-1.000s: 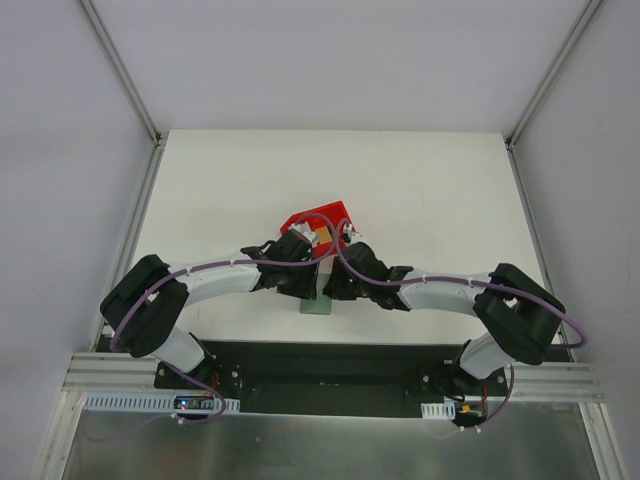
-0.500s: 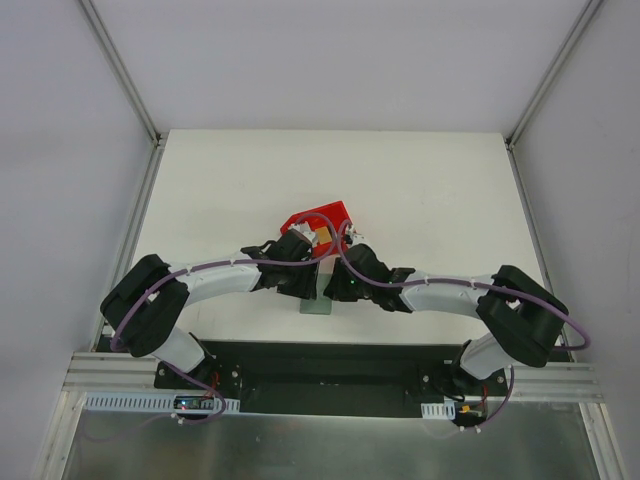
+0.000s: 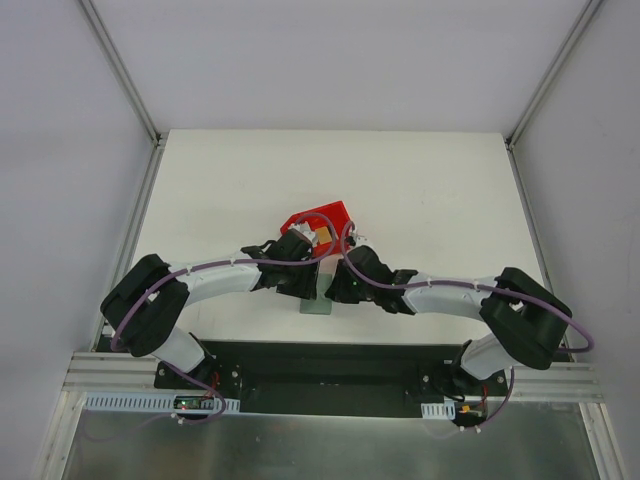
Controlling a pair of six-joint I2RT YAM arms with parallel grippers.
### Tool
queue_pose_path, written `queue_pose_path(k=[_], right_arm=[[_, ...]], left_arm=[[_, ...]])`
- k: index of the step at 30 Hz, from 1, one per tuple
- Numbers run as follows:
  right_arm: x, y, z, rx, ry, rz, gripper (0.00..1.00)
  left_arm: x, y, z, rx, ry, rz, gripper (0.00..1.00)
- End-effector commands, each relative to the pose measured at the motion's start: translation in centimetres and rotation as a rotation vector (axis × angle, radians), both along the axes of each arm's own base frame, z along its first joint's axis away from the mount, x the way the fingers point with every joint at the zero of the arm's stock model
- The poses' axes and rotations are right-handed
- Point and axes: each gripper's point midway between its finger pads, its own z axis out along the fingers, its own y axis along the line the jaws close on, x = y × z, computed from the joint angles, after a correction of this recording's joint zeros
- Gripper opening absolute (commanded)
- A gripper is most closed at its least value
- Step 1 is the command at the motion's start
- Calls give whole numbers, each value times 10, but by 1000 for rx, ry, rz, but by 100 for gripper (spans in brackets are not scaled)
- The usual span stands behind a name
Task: Put the credit cards into the card holder
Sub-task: Close the card holder at the center of the board.
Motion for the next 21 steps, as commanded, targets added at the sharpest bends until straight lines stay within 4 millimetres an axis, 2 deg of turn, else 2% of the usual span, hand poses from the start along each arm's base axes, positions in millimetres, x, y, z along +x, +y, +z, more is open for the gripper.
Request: queue_pose_path(k=[1, 10, 21], right_arm=[[-1, 6, 10, 51, 2, -15, 18], [5, 19, 12, 73, -6, -1, 18], [12, 27, 9, 76, -12, -2, 18]], left_arm=[[-16, 35, -22, 166, 61, 2, 49], [-18, 35, -24, 167, 72, -13, 49], [-22, 37, -26, 166, 78, -19, 48]])
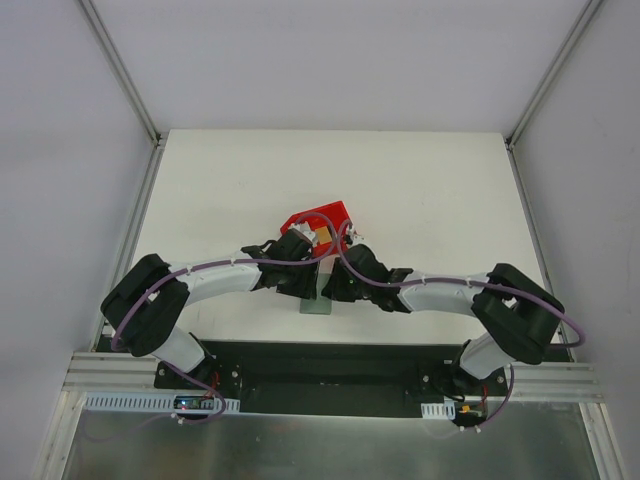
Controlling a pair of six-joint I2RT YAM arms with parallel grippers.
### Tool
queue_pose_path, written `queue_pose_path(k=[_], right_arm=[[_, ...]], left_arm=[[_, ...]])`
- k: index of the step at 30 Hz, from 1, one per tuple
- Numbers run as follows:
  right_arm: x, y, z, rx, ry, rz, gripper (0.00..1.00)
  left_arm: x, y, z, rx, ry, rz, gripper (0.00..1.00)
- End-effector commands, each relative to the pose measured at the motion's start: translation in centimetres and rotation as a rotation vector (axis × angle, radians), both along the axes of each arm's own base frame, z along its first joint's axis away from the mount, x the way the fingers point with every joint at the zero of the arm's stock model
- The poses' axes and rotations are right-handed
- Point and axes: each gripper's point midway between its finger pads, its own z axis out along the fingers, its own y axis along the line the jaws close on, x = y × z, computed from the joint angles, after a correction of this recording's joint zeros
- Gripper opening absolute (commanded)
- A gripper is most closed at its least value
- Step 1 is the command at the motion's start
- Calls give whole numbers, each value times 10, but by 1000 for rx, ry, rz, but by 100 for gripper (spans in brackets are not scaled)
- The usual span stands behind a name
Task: Put the credit cards into the card holder
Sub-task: Close the card holder at the center of the board.
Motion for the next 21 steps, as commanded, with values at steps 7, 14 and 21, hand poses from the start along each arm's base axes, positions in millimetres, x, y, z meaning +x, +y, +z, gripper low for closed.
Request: queue_pose_path(k=[7, 14, 21], right_arm=[[12, 20, 8, 43, -33, 3, 18], [15, 15, 2, 2, -36, -8, 17], [10, 8, -13, -112, 11, 1, 15]], left_arm=[[-22, 37, -26, 164, 74, -19, 48], [-21, 37, -24, 161, 68, -21, 48], [-19, 38, -22, 162, 57, -14, 47]])
